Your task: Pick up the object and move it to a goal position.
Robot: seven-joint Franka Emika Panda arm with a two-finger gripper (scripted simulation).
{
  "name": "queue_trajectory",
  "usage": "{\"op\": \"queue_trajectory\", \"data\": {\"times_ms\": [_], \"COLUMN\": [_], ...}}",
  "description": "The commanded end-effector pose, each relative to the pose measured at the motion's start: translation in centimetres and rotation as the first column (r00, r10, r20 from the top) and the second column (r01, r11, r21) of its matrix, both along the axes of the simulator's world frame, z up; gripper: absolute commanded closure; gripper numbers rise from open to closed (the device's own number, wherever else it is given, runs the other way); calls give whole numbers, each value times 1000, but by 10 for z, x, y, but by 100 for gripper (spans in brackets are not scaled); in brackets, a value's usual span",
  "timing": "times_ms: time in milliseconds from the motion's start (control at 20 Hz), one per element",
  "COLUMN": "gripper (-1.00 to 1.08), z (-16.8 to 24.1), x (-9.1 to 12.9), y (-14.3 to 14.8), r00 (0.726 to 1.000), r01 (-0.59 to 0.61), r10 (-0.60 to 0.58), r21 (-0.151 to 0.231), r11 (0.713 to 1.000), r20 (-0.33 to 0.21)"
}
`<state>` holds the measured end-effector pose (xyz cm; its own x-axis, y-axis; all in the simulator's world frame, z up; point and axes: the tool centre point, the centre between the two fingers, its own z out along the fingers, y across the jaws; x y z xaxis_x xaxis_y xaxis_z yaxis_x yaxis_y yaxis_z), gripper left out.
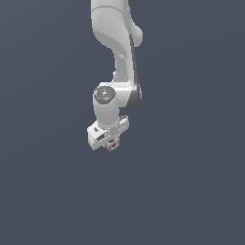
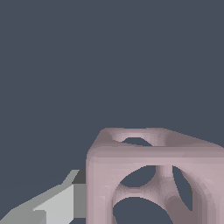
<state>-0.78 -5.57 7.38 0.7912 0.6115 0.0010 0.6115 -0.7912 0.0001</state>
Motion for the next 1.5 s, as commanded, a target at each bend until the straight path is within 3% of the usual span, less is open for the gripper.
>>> {"op": "queue_trajectory", "data": {"times_ms": [0,650,1450], "gripper": [108,108,108], "z": [8,40,65], "x": [14,74,125], "y": [-18,-95,-155], "r00": [1000,1000,1000], "r01": [0,0,-1], "r10": [0,0,1], "r21": [0,0,0], "r11": [1000,1000,1000], "r20": [0,0,-1]}}
